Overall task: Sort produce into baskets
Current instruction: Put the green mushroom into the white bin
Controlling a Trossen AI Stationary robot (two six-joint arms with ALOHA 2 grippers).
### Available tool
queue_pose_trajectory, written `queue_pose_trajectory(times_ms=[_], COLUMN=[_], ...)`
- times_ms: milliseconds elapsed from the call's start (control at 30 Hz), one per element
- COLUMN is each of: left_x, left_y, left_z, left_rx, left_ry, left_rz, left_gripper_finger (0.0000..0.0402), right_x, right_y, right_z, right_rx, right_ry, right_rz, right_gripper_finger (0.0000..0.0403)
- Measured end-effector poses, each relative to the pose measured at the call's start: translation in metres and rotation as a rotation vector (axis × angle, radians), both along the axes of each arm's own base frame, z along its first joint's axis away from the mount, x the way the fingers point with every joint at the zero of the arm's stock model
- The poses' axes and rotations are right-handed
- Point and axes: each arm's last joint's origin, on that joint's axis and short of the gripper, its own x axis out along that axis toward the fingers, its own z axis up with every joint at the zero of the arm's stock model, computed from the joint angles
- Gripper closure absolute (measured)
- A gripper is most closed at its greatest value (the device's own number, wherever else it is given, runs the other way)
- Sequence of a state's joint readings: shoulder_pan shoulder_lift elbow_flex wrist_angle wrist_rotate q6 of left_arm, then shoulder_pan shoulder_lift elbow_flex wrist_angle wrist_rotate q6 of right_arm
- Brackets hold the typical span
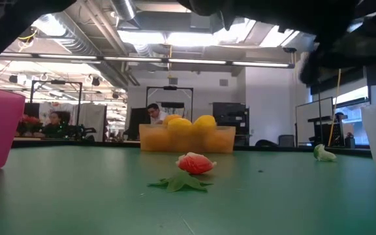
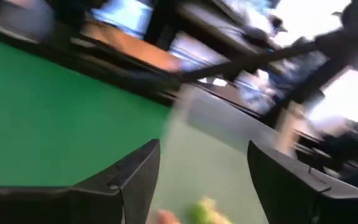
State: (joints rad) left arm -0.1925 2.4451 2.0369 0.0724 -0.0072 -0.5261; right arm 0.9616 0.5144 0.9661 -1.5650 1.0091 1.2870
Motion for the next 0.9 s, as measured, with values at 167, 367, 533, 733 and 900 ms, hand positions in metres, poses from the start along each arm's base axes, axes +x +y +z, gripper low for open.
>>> queue_pose_trajectory(times_ms=[167, 367, 533, 733, 900], left_x=[0.004, 0.006, 0.006, 0.012, 0.018], left_y=[0.036, 0.077, 0.103, 0.134, 0.137], left_z=[0.007, 0.004, 0.002, -0.021, -0.054], left_rx=[0.093, 0.216, 0.327, 0.276, 0.268], left_ry=[-0.01, 0.021, 0.04, 0.044, 0.061], left_rz=[0.053, 0.12, 0.138, 0.189, 0.185], left_gripper_finger=[0.017, 0.0171, 0.0172, 0.0172, 0.0172], right_x=[0.0, 0.0, 0.0, 0.0, 0.0], right_y=[0.0, 0.0, 0.0, 0.0, 0.0], right_z=[0.0, 0.0, 0.0, 0.0, 0.0], right_rx=[0.002, 0.002, -0.002, -0.022, -0.035], right_ry=[-0.001, 0.0, 0.001, 0.01, 0.015], right_rz=[-0.001, -0.001, 0.001, 0.01, 0.018], right_gripper_finger=[0.0029, 0.0029, 0.0029, 0.0029, 0.0029])
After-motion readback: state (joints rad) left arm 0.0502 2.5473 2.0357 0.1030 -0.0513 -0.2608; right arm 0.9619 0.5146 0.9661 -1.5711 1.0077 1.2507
